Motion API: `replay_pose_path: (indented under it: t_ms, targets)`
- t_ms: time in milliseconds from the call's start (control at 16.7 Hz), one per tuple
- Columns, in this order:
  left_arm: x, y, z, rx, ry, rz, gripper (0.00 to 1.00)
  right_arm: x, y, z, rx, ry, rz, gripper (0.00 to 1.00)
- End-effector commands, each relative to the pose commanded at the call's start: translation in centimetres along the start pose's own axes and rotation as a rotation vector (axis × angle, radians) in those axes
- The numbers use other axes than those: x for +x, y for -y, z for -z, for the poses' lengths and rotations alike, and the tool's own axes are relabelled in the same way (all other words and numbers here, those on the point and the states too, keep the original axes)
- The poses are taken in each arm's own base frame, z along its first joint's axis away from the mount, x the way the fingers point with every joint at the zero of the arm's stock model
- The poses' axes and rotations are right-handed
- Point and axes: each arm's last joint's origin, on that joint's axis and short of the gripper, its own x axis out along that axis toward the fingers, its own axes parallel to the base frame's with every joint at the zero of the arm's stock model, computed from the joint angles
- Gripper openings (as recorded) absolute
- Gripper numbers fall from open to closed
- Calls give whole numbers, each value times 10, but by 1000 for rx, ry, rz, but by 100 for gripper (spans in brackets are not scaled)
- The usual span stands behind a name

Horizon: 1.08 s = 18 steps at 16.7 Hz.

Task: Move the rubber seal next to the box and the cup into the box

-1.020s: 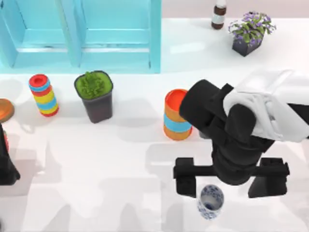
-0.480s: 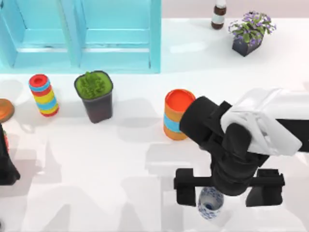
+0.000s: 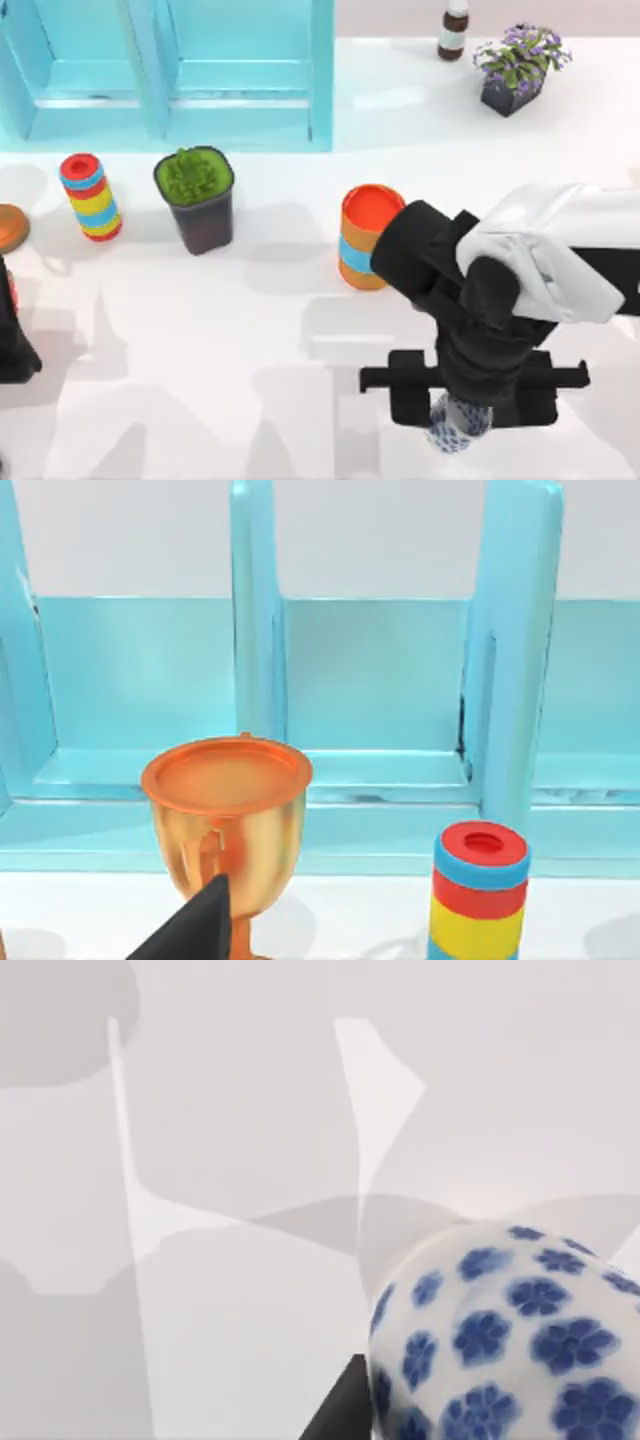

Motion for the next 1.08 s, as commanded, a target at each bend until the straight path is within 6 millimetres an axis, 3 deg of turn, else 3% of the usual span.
replay_pose_path:
  t_ms: [300,900,1080]
  targets:
    - [0,0,0,0,0,0,100,0,0,0,0,0,0,2]
    - [0,0,0,0,0,0,100,-1,1,-1,2,1,-2,0]
    - [0,0,0,0,0,0,100,-22,19,-6,2,6,-5,0]
